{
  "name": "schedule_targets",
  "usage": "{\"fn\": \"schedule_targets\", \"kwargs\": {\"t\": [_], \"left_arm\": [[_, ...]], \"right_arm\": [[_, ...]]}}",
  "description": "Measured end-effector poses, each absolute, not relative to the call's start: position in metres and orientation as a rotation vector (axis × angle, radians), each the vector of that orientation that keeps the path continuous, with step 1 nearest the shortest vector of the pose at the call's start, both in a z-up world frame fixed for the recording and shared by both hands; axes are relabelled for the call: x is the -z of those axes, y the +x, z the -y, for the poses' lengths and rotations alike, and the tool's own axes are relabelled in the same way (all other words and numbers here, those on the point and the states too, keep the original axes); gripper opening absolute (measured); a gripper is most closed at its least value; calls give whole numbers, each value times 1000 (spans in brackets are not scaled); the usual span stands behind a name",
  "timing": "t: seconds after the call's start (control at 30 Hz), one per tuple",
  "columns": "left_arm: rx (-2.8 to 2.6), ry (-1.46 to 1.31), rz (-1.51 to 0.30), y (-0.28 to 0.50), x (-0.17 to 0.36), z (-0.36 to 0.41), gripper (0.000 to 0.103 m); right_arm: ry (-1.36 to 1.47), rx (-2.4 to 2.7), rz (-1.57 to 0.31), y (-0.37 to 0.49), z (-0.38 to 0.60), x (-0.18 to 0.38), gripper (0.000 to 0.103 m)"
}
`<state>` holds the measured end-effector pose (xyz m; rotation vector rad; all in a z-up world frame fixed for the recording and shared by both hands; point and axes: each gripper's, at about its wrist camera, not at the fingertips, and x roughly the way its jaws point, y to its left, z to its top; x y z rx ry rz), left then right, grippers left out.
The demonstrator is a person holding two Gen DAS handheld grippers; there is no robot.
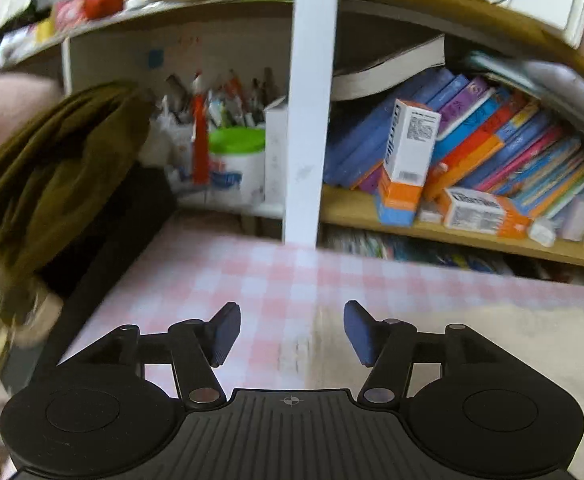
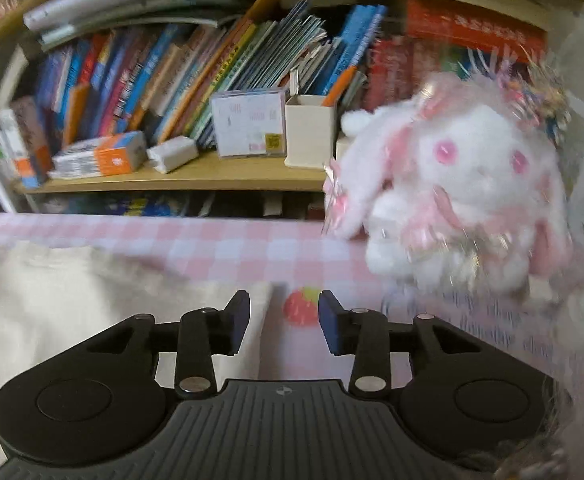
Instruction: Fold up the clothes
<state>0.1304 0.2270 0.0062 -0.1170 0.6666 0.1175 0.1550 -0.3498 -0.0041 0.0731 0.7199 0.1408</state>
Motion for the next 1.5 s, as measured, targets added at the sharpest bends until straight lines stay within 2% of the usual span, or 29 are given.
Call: {"fn": "schedule_targets", "kwargs": {"t": [0.2,0.27,0.63,0.8,0.87,0.9,0.93,0.97,1.1,1.2,1.33,1.5], "left_arm": [[-108,-212,-764,45,10,-211,58],[-125,-253,-791,24,18,-206,58],[-214,-553,-830,-15,45,-221,58],[-222,-641,-841,-12,52,-214,53],[-220,-675,-835,-9,53,-212,48],[-213,-695,-831,-8,53,-212,20],[-207,-716,-827,-7,52,-213,8],[-200,-736,-823,-6,52,-213,7],[-128,-681,-682,-15,9,-207,7],[-134,-664,-699,-20,12,-210,7],[-181,-659,-826,-21,53,-213,7],[-180,-656,-831,-29,58,-213,7]], "right_arm": [[233,-174,-824,76,362,9,53],[243,-166,-855,51,355,13,61],[607,-51,-972,-26,344,41,63],[714,1,-970,-34,346,47,52],[752,7,-970,-35,346,50,38],[766,8,-972,-34,346,52,34],[778,7,-977,-33,346,55,23],[782,0,-987,-31,345,56,14],[719,-42,-862,-33,343,25,11],[661,-67,-797,-38,342,0,11],[616,-52,-925,-34,337,32,11],[611,-30,-972,-42,337,56,11]]}}
